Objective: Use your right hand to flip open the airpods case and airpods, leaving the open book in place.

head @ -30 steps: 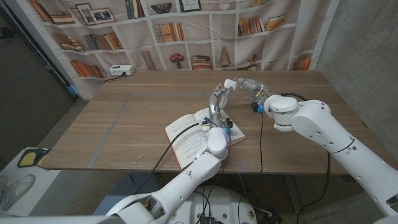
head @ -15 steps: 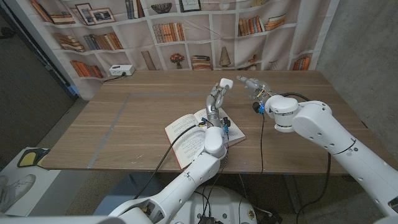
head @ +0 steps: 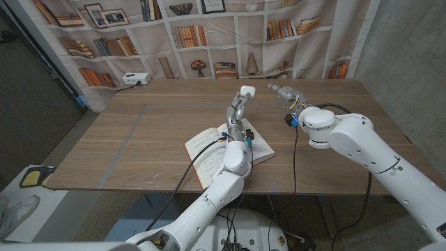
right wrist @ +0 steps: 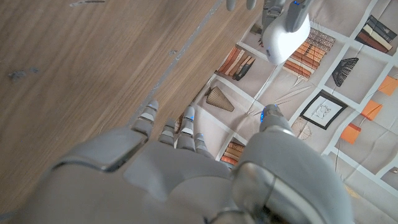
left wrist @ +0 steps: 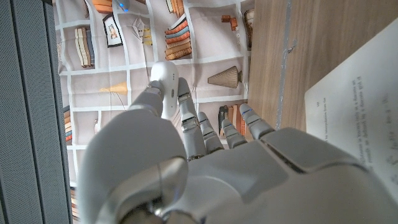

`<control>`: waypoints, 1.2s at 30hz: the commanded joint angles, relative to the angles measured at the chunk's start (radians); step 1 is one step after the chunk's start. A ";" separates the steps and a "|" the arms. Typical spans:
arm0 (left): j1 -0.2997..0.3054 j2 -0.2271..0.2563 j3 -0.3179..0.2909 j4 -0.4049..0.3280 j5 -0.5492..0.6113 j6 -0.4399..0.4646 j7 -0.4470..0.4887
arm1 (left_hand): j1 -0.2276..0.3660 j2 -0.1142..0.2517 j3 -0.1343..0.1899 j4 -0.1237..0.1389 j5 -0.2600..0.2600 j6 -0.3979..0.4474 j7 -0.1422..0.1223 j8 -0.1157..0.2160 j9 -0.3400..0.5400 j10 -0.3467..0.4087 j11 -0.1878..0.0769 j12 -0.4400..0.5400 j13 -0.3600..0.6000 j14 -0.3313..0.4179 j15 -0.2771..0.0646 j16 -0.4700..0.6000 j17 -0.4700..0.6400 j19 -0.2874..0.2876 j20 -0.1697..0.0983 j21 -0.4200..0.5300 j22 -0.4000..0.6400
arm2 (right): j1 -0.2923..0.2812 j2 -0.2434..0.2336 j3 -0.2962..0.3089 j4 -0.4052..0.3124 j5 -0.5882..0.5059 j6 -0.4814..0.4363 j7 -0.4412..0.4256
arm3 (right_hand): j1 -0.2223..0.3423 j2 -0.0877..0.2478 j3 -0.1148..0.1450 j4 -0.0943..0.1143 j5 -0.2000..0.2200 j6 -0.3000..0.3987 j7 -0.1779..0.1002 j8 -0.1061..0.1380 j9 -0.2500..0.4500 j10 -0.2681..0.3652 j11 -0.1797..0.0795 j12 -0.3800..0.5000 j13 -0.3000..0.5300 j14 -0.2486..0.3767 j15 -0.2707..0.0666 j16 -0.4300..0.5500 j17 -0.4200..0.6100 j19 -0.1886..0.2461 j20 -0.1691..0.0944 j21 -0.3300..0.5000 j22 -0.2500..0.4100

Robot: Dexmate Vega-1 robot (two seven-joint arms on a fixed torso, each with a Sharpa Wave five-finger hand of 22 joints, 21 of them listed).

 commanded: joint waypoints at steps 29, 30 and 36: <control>0.070 0.026 -0.051 -0.137 -0.256 0.028 -0.124 | -0.010 0.003 -0.008 0.002 0.010 0.095 -0.090 -0.004 0.008 -0.005 0.004 -0.008 0.004 -0.015 0.003 0.000 0.002 -0.010 0.005 -0.001 0.005 | 0.026 -0.023 -0.066 -0.083 -0.244 -0.010 0.007 | -0.008 0.003 0.000 -0.009 -0.035 -0.002 -0.013 0.009 0.003 -0.024 -0.006 -0.029 -0.012 -0.024 -0.007 0.006 -0.001 -0.031 0.002 -0.002 0.003; 0.070 0.026 -0.051 -0.135 -0.249 0.026 -0.117 | -0.010 0.003 -0.008 0.002 0.010 0.094 -0.091 -0.004 0.008 -0.005 0.004 -0.008 0.004 -0.015 0.003 0.000 0.002 -0.010 0.005 -0.001 0.005 | 0.030 -0.019 -0.070 -0.085 -0.251 -0.018 0.004 | -0.008 0.003 0.000 -0.009 -0.036 -0.001 -0.013 0.009 0.003 -0.024 -0.006 -0.030 -0.012 -0.024 -0.006 0.006 -0.001 -0.032 0.002 -0.002 0.003; 0.069 0.025 -0.050 -0.124 -0.217 0.019 -0.089 | -0.011 0.004 -0.008 0.002 0.010 0.093 -0.091 -0.005 0.009 -0.002 0.003 -0.008 0.004 -0.013 0.003 0.001 0.002 -0.012 0.007 -0.002 0.005 | 0.066 -0.023 -0.112 -0.085 -0.309 -0.042 0.027 | -0.005 0.002 0.001 -0.012 -0.040 -0.001 -0.014 0.010 0.003 -0.023 -0.009 -0.032 -0.014 -0.025 -0.009 0.007 -0.001 -0.035 0.001 -0.002 0.003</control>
